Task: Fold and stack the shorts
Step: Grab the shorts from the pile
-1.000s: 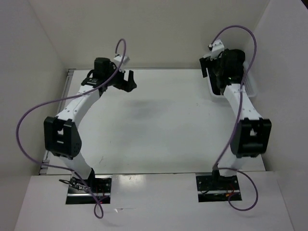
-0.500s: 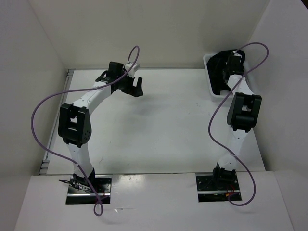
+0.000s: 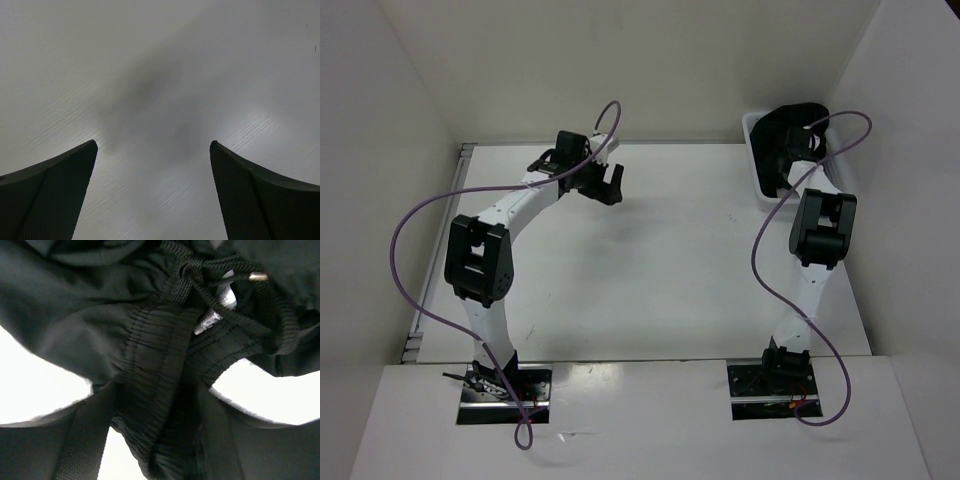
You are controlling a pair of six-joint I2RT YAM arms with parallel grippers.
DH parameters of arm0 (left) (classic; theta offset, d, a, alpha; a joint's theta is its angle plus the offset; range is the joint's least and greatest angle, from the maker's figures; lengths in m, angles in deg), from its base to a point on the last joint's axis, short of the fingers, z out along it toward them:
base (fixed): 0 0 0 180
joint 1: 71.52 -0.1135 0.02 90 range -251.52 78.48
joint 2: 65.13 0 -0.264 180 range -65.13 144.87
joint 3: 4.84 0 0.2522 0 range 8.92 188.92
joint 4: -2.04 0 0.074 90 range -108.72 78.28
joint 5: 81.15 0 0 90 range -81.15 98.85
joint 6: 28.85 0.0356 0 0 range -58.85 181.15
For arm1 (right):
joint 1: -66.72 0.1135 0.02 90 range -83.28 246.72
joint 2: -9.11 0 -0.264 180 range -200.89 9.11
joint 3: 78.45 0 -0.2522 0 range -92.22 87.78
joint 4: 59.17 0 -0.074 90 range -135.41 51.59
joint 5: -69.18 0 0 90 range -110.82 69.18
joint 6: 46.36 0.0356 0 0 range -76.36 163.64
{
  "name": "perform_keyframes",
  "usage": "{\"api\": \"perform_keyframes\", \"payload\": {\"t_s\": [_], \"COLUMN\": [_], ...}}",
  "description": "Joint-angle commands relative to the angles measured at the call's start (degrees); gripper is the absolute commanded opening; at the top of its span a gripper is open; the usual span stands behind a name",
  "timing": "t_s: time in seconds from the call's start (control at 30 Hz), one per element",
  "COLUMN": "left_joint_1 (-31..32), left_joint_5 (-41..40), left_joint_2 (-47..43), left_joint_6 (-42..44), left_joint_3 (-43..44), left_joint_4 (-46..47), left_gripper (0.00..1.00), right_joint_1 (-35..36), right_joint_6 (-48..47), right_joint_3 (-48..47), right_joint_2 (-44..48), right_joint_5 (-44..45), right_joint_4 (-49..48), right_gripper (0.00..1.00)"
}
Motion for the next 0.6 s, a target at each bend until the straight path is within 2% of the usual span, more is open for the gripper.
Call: {"api": "perform_keyframes", "payload": {"t_s": [0.0, 0.1, 0.13, 0.23, 0.4, 0.57], "left_joint_1": [-0.12, -0.12, -0.12, -0.12, -0.12, -0.12], "left_joint_5": [-0.72, -0.71, -0.71, -0.71, -1.24, -2.47], "left_joint_2": [0.73, 0.73, 0.73, -0.67, -3.22, -5.86], "left_joint_6": [0.21, 0.21, 0.21, 0.21, 0.21, 0.21], "left_joint_3": [2.44, 2.45, 2.45, 1.75, 1.13, 0.52], "left_joint_4": [0.23, 0.23, 0.23, 0.23, 0.23, 0.76], "left_gripper": [1.00, 1.00, 1.00, 1.00, 1.00, 1.00], "right_joint_1": [-0.29, -0.29, -0.29, -0.29, -0.29, 4.09], "right_joint_6": [0.91, -3.65, -5.23, -11.56, -18.94, -28.00], "right_joint_3": [1.77, 0.55, -1.03, -4.19, -10.86, -14.92], "right_joint_2": [0.79, 0.79, 0.79, 3.42, 9.04, 15.72], "right_joint_5": [-2.74, -1.54, 1.17, 4.09, 2.60, 4.18], "right_joint_4": [-0.84, -2.52, -3.21, -5.67, -8.05, -11.12], "right_gripper": [0.48, 0.15, 0.00, 0.00, 0.00, 0.00]}}
